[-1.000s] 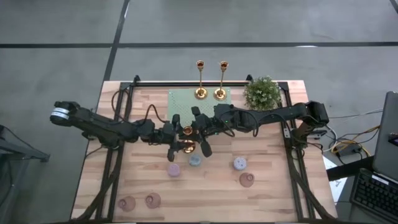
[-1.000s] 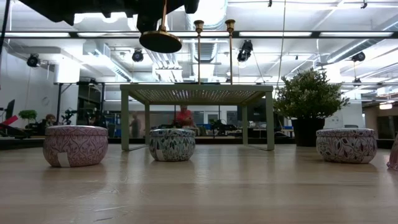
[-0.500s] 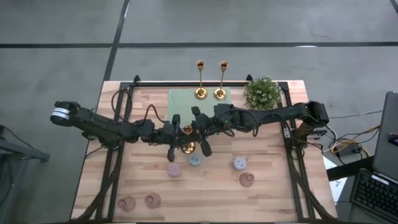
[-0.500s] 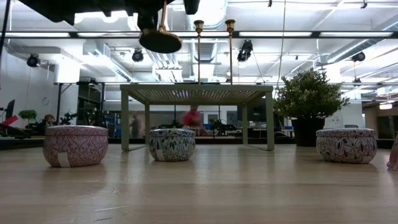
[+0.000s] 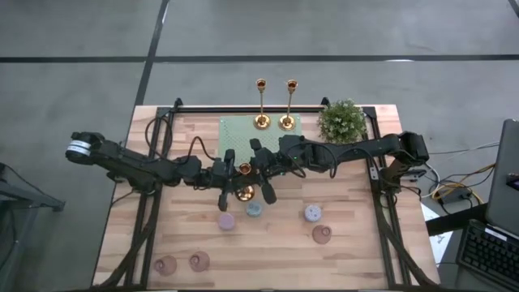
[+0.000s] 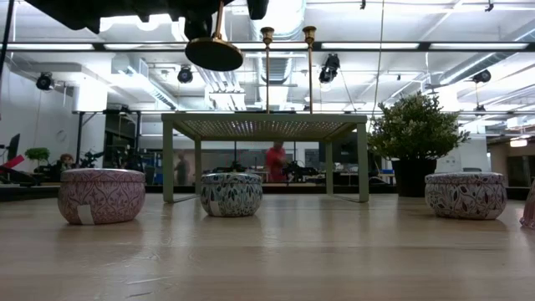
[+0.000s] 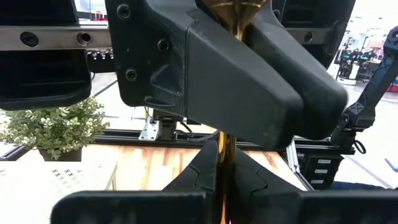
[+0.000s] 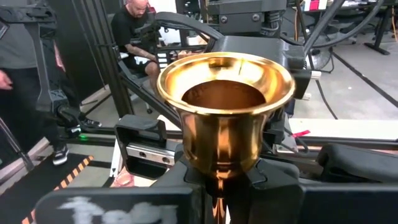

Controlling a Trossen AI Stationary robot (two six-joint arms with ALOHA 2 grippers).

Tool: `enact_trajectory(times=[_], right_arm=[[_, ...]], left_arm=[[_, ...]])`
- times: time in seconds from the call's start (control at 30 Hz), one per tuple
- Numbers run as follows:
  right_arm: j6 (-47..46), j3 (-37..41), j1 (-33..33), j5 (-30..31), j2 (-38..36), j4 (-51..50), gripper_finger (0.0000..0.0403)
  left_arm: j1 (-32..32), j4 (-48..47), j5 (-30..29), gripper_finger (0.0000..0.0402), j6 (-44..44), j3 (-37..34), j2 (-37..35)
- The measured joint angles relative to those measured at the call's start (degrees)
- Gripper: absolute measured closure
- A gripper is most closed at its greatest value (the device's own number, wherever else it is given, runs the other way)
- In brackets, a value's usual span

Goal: Pick & Place candle stick holders
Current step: Put the gold candle holder on the shelf

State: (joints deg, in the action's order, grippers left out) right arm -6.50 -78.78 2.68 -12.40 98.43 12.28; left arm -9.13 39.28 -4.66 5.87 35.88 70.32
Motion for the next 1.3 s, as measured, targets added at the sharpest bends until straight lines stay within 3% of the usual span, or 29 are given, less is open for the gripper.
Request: enact_trajectory(times=[0.33,0.9,1.13,1.3], right_arm=[[-0.72,0.02,0.00,0.05,-0.36,-1.00,0.0362],[2.71,0.03,-0.10,1.65,-4.50,-11.79,0.0146],[3.92,0.83,1.15,1.20,-8.95,-19.08,0.0107],[4.12,4.53,3.46,1.86,-11.48,-18.15,0.0099]], left_arm=[[0.04,0.08,-0.50,0.0390,-0.14,0.00,0.00],[1.67,-5.21,-11.43,0.0390,-3.34,-0.30,-6.35],[3.39,-5.29,-20.02,0.0389,-5.97,-0.62,-9.11],[10.15,-5.44,-20.50,0.0391,-6.91,-0.66,-9.62]])
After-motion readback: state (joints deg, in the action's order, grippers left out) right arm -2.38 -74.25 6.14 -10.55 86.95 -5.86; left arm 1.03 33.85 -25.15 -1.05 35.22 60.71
